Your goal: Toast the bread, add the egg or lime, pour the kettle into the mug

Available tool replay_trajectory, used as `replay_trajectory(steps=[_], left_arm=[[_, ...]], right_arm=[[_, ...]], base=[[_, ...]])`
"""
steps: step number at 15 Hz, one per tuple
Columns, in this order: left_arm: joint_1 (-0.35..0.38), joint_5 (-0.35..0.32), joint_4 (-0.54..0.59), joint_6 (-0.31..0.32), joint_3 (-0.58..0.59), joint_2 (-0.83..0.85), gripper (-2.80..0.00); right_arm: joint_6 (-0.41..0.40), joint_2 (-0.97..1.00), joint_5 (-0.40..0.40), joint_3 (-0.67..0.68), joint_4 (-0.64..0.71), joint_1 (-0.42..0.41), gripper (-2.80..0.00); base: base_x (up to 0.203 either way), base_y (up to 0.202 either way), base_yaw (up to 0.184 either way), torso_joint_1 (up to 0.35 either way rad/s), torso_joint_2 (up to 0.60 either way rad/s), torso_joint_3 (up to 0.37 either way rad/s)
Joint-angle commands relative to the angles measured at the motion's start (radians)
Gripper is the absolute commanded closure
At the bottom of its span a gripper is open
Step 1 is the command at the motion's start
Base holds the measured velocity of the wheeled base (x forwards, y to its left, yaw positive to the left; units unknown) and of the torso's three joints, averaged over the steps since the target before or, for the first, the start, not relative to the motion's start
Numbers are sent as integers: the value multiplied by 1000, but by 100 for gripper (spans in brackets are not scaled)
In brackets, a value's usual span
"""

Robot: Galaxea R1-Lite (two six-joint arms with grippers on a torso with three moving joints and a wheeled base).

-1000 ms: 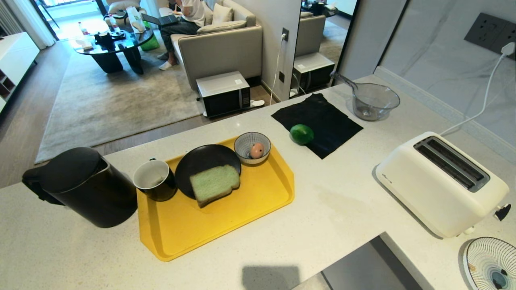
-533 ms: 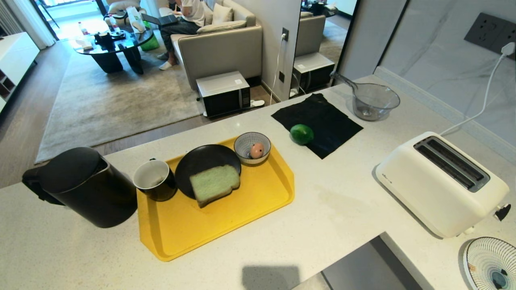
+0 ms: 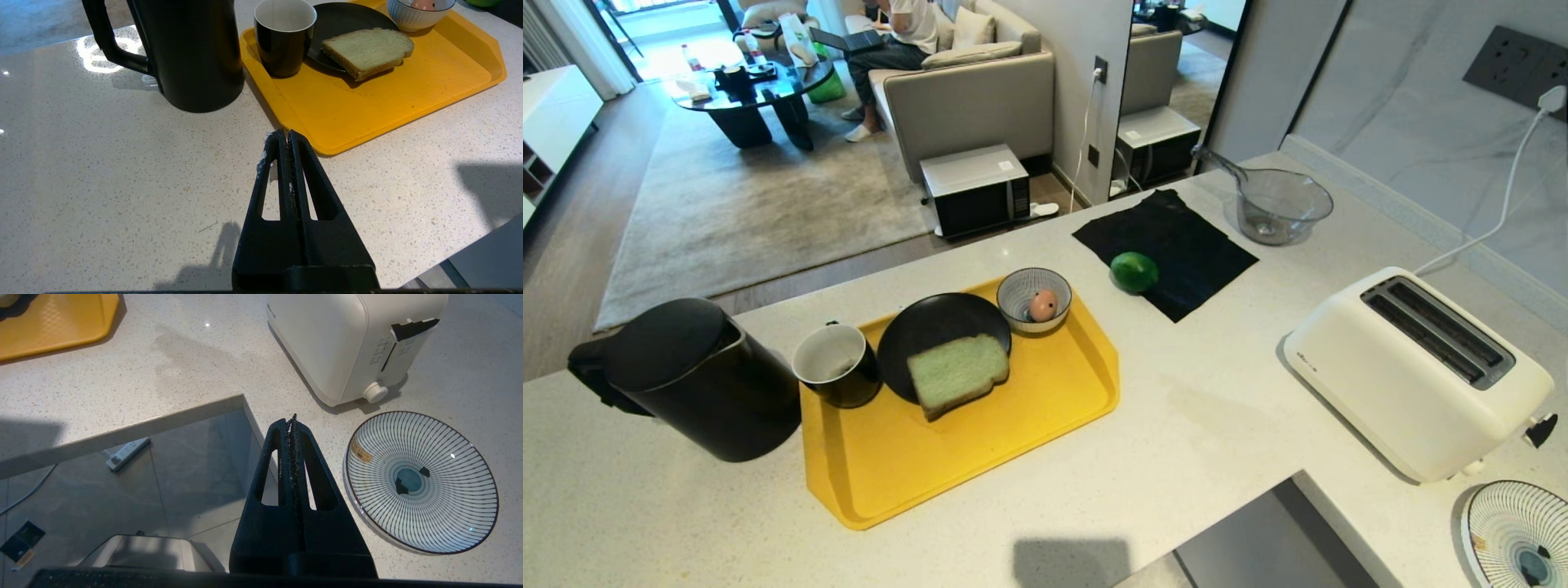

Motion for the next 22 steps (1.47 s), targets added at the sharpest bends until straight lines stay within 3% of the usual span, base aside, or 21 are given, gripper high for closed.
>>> replay_trajectory(steps=[1,5,17,22], left_arm=[[1,0,-1,-1,17,0,0],[1,0,-1,-1,17,0,0],[1,0,-1,-1,17,0,0],[1,0,-1,-1,17,0,0]], right_arm=[[-1,1,0,0,0,1,0],[-1,0,0,0,0,1,0],[2,2,0,0,0,0,0],[5,0,0,0,0,1,0]], base=[[0,0,0,0,0,0],[0,-2,17,1,2,0],[0,-7,158,3,4,2],[0,0,0,0,0,0]])
